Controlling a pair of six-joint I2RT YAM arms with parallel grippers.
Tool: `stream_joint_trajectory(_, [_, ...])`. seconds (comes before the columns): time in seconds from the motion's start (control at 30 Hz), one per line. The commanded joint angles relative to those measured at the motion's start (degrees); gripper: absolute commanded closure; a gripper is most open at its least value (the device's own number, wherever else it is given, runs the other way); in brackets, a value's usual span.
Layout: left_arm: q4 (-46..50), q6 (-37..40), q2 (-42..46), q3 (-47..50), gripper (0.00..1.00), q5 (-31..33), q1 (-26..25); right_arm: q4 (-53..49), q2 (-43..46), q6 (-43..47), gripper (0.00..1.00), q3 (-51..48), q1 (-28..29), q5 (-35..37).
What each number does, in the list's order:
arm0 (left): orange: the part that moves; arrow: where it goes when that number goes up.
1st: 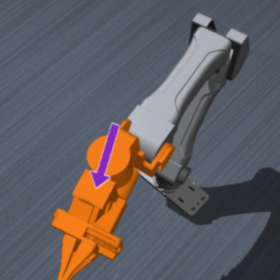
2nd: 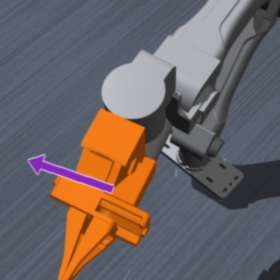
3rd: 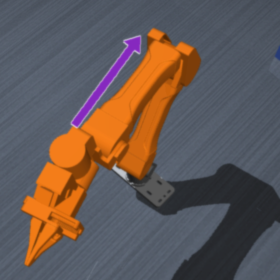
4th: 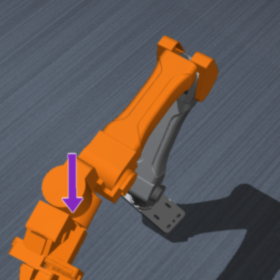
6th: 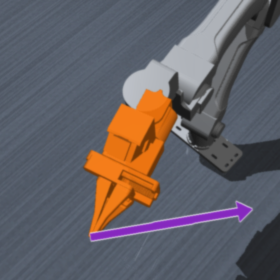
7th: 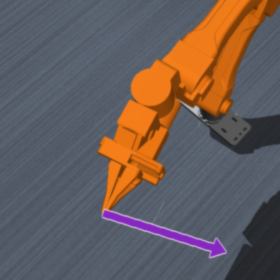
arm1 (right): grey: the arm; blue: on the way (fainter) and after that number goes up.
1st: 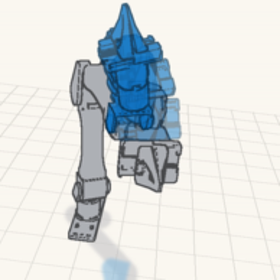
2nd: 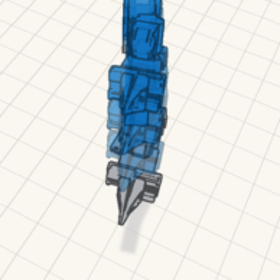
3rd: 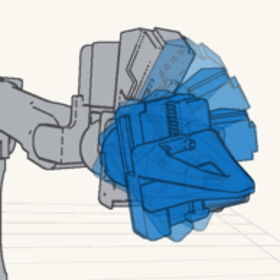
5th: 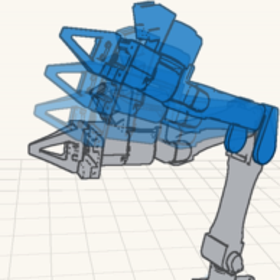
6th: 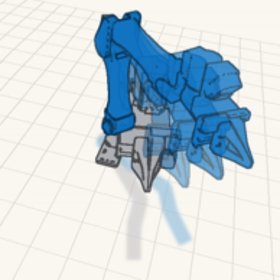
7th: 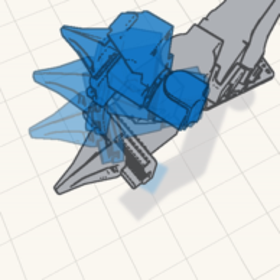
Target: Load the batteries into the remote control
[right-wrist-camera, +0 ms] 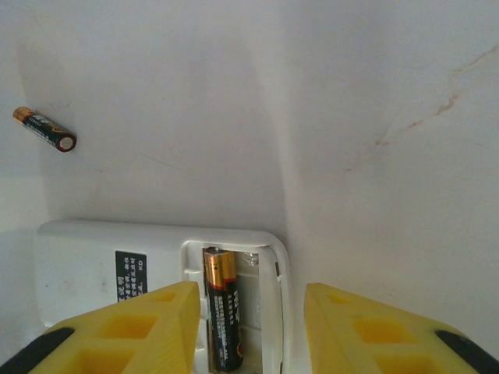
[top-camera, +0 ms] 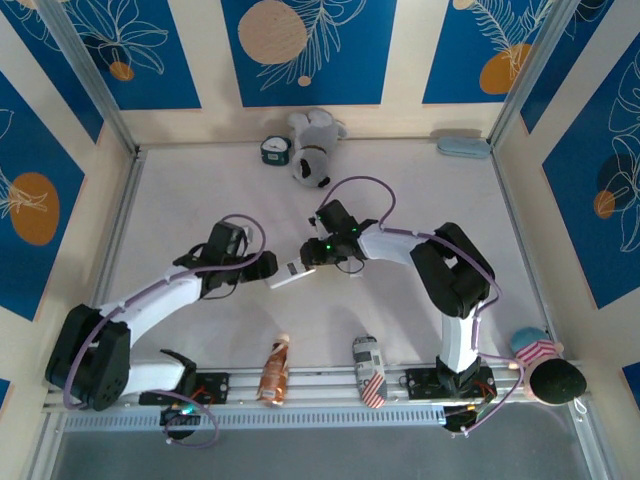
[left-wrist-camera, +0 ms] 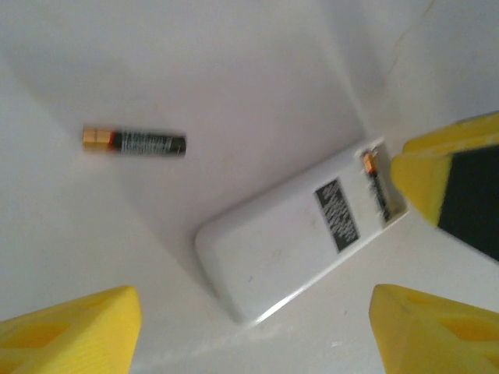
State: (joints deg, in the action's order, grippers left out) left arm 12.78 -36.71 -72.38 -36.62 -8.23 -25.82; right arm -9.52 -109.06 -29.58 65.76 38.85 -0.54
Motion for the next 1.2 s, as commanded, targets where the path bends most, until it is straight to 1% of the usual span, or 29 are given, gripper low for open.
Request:
stream_joint_trajectory(0.0, [-3.4,-5.6,3.0,4.1,0.35,-4.1,0.1,1.0,-1.2,-0.3,0.57,1.8,0.1,-1.6])
stream_joint_trajectory(0.03, [-3.5,-6.4,3.8,5.2,0.39,-4.1,-0.2,0.9,-1.6,-0.3,0.57,2.4,0.0,-1.4])
stream_joint_trajectory(0.1, [-4.1,-7.5,5.9,7.4,0.52,-4.4,-1.7,0.9,-2.3,0.1,0.57,3.6,-0.1,-0.9])
stream_joint_trajectory(0.13, [-3.8,-8.1,6.6,8.0,0.56,-3.9,-2.6,0.7,-2.7,0.2,0.57,4.0,0.0,-0.4])
stream_joint_trajectory(0.2, [-3.7,-9.5,7.9,9.5,0.70,-3.0,-4.5,0.6,-3.7,0.6,0.58,5.2,0.0,-0.3])
stream_joint_trajectory(0.3, [-6.5,-11.8,8.1,11.9,0.76,-2.5,-6.6,0.0,-6.0,1.0,0.59,7.5,0.0,-1.0])
stream_joint_trajectory(0.37, [-8.5,-12.6,6.6,12.4,0.77,-2.4,-7.7,-0.3,-7.5,1.3,0.59,9.0,0.3,-1.0])
stream_joint_trajectory(0.4, [-9.5,-12.8,5.2,12.3,0.79,-2.3,-8.3,-0.5,-8.2,1.5,0.60,9.7,0.4,-1.1])
stream_joint_trajectory(0.5, [-12.6,-13.3,1.0,11.6,0.79,-2.0,-9.9,-1.0,-9.5,2.0,0.62,11.3,0.6,-1.2])
stream_joint_trajectory(0.67, [-16.2,-13.3,-4.9,9.8,0.80,-2.3,-10.4,-1.4,-9.9,2.4,0.63,11.9,0.6,-1.2])
stream_joint_trajectory(0.77, [-15.0,-12.2,-6.7,7.9,0.80,-0.9,-10.4,-1.5,-9.1,2.5,0.65,11.2,0.6,-2.0])
stream_joint_trajectory(0.93, [-11.1,-8.7,-8.2,3.3,0.80,2.2,-10.3,0.1,-5.9,1.4,0.67,6.6,0.6,-3.1])
stream_joint_trajectory(1.17, [-9.3,-4.5,-12.4,-2.2,0.80,3.4,-8.6,2.1,-0.8,-0.1,0.68,0.5,0.8,-3.6])
